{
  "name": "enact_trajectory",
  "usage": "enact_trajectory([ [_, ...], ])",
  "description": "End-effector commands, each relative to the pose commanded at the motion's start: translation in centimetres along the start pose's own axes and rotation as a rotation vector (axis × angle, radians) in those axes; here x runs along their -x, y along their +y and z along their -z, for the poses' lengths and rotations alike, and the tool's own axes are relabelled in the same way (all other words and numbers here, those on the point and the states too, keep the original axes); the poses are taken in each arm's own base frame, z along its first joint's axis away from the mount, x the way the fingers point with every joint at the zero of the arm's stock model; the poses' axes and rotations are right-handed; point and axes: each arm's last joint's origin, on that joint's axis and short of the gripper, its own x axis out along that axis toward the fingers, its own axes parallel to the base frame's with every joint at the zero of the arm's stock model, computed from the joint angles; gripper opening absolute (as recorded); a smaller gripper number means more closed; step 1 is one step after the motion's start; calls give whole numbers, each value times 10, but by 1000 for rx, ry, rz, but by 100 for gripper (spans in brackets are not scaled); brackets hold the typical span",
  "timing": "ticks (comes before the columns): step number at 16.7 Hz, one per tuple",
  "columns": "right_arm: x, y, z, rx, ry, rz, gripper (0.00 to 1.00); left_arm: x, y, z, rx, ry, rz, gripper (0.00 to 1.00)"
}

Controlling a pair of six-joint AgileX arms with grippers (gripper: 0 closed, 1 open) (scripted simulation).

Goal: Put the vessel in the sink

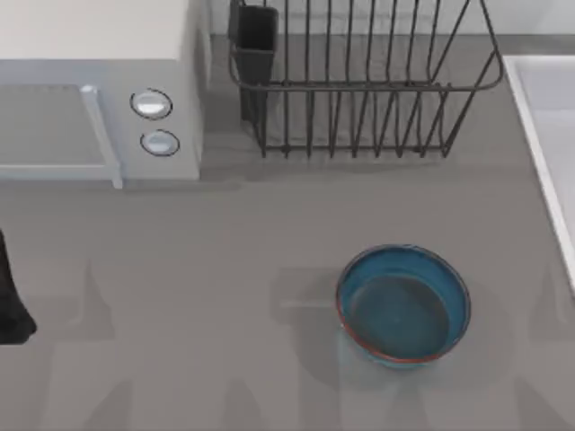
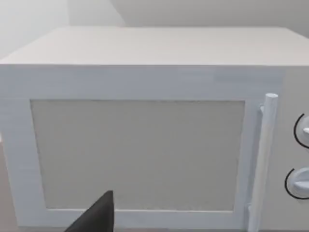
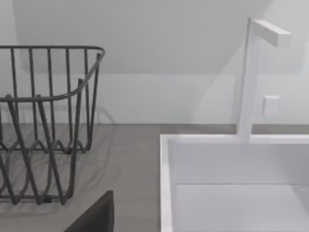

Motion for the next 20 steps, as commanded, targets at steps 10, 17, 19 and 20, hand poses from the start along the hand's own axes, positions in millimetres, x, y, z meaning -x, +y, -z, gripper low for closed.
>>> enact_trajectory([
  [10,-14,17,-59,-107,347,-118,100,0,0,0,0,0,0,100],
  [17,-104,73,-88,-118,1100,-119,100,0,0,0,0,0,0,100],
  [19,-131,95,-83,-90,1282,-86,100,0,0,0,0,0,0,100],
  [20,-142,106,-80,-75,1354,-69,100,0,0,0,0,0,0,100],
])
